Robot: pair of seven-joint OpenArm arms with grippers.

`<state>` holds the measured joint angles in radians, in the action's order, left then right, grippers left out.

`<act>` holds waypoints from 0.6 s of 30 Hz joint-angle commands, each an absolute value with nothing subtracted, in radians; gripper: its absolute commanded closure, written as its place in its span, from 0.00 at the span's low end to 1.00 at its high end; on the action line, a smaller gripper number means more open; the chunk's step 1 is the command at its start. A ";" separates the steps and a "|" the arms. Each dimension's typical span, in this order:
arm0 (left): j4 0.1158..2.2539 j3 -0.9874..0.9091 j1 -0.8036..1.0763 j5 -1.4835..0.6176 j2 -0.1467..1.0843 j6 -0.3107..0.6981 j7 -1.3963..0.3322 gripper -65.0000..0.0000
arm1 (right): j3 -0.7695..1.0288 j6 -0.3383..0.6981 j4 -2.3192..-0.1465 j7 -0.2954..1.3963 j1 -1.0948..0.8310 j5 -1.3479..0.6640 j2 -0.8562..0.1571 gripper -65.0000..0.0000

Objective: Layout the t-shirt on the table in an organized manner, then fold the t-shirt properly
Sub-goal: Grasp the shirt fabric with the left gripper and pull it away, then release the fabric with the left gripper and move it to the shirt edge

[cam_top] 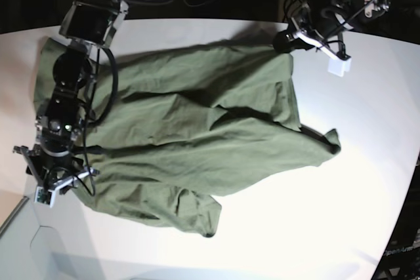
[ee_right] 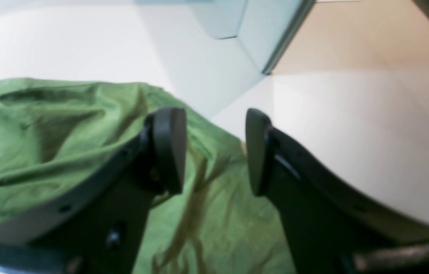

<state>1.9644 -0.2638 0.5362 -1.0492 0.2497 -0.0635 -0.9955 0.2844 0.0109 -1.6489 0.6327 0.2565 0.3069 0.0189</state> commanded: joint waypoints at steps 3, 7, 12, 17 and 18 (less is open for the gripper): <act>1.980 -0.269 0.550 -1.089 0.257 -0.067 -1.024 0.99 | 0.272 0.013 -1.664 0.610 0.271 0.312 0.027 0.59; 1.951 -0.275 0.541 -1.089 0.254 -0.073 -1.145 0.99 | 0.271 0.013 -1.664 0.607 0.260 0.312 0.033 0.59; 1.905 -0.277 0.524 -1.082 0.252 -0.074 -1.170 0.99 | 0.271 0.013 -1.669 0.607 0.260 0.312 0.054 0.59; 1.905 -0.306 0.522 -1.082 0.251 -0.074 -1.168 1.00 | 0.271 0.013 -1.670 0.607 0.260 0.312 0.058 0.59; 1.905 -0.321 0.522 -1.082 0.251 -0.071 -1.168 1.00 | 0.271 0.013 -1.672 0.607 0.260 0.312 0.058 0.59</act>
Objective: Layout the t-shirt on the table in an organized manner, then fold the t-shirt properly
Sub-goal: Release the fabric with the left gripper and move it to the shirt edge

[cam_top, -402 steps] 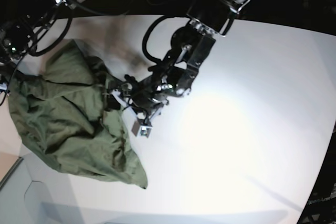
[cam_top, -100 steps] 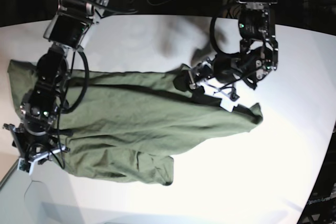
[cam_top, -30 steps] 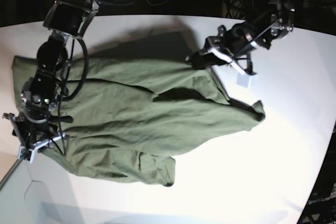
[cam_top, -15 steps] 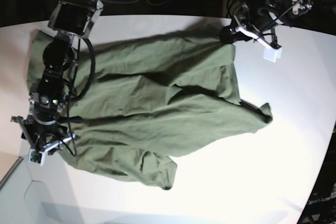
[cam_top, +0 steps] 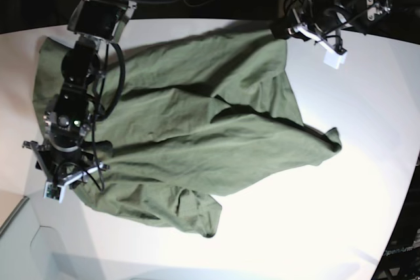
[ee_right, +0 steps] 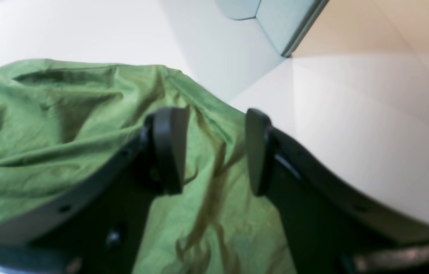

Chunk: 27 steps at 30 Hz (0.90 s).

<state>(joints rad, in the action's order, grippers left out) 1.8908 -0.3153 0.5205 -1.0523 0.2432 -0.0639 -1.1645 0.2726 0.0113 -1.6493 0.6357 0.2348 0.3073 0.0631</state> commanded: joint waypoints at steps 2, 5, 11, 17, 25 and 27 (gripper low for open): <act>1.905 -0.338 0.521 -1.086 0.255 -0.073 -1.178 1.00 | 0.271 0.013 -1.672 0.607 0.260 0.312 0.058 0.59; 1.905 -0.358 0.504 -1.089 0.257 -0.070 -1.179 0.99 | 0.271 0.013 -1.672 0.607 0.260 0.312 0.058 0.59; 1.906 -0.367 0.503 -1.092 0.257 -0.073 -1.179 0.73 | 0.271 0.013 -1.672 0.605 0.262 0.312 0.058 0.59; 1.917 -0.371 0.503 -1.118 0.257 -0.067 -1.179 0.35 | 0.269 0.013 -1.672 0.605 0.268 0.312 0.058 0.59; 1.959 -0.648 0.489 -1.406 0.278 -0.067 -1.170 0.35 | 0.206 0.013 -1.672 0.604 0.269 0.312 0.053 0.59; 1.920 -0.704 0.421 -1.340 0.272 -0.067 -1.170 0.35 | 0.193 0.013 -1.669 0.604 0.269 0.312 0.053 0.59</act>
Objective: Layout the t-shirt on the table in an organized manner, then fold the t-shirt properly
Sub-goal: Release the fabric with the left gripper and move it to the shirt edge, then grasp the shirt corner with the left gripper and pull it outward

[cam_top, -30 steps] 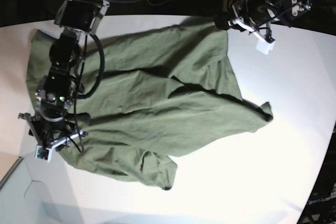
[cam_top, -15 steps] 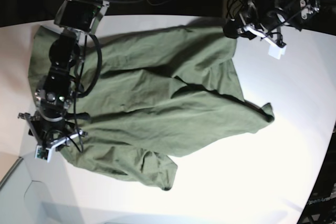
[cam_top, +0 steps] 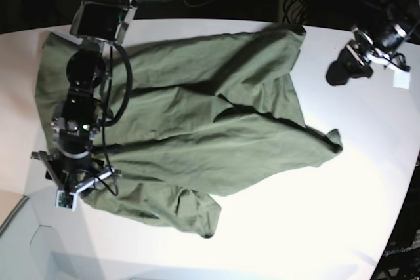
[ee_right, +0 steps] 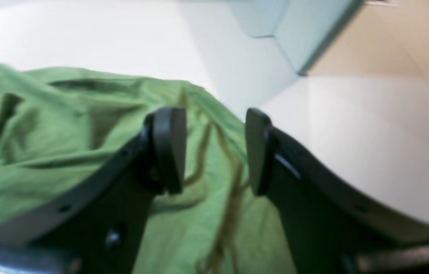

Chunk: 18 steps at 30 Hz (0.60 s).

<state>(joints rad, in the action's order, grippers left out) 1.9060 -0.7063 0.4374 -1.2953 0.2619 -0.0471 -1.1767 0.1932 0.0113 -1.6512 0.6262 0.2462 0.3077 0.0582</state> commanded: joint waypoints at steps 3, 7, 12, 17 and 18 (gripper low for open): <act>1.802 -0.717 0.282 -1.222 0.269 -0.067 -1.170 0.35 | 0.150 0.013 -1.672 0.604 0.266 0.312 0.054 0.59; 1.596 -0.700 0.079 -1.082 0.236 -0.067 -1.170 0.35 | 0.117 0.013 -1.670 0.604 0.260 0.312 0.054 0.59; 1.480 -0.707 -0.062 -0.926 0.191 -0.067 -1.168 0.35 | 0.116 0.013 -1.672 0.604 0.240 0.312 0.051 0.59; 1.402 -0.651 -0.151 -0.785 0.143 -0.067 -1.066 0.35 | 0.117 0.013 -1.672 0.602 0.216 0.312 0.050 0.59; 1.382 -0.628 -0.156 -0.763 0.142 -0.067 -1.035 0.35 | 0.117 0.013 -1.672 0.602 0.213 0.312 0.050 0.59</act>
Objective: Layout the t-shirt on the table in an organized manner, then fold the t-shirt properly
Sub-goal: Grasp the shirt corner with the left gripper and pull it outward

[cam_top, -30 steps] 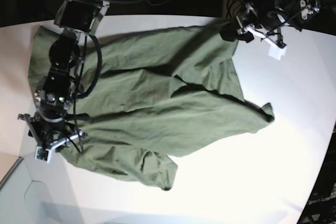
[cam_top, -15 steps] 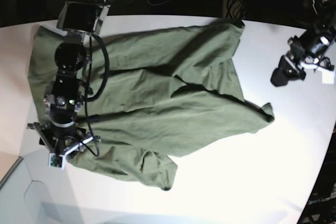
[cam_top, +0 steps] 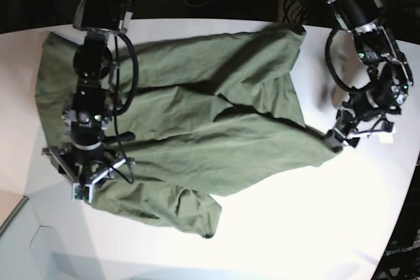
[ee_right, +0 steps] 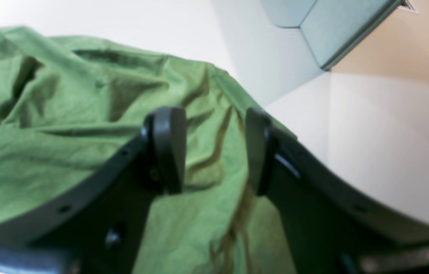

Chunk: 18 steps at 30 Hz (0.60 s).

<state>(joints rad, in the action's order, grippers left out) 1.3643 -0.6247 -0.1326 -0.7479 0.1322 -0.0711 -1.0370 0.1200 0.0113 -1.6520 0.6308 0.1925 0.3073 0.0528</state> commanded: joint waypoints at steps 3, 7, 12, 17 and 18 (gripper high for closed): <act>1.310 -0.567 -0.174 -0.731 0.139 -0.067 -0.929 0.35 | 0.119 0.013 -1.672 0.602 0.211 0.312 0.050 0.59; 1.204 -0.470 -0.203 -0.723 0.147 -0.067 -0.794 0.35 | 0.120 0.013 -1.673 0.602 0.193 0.314 0.048 0.59; 1.033 -0.453 -0.285 -0.722 0.148 -0.067 -0.674 0.43 | 0.120 0.013 -1.675 0.602 0.171 0.314 0.033 0.59; 0.808 -0.453 -0.412 -0.722 0.162 -0.067 -0.618 1.00 | 0.120 0.013 -1.701 0.602 0.143 0.314 0.024 0.59; 0.777 -0.453 -0.437 -0.722 0.162 -0.067 -0.608 1.00 | 0.120 0.013 -1.709 0.602 0.142 0.314 0.022 0.59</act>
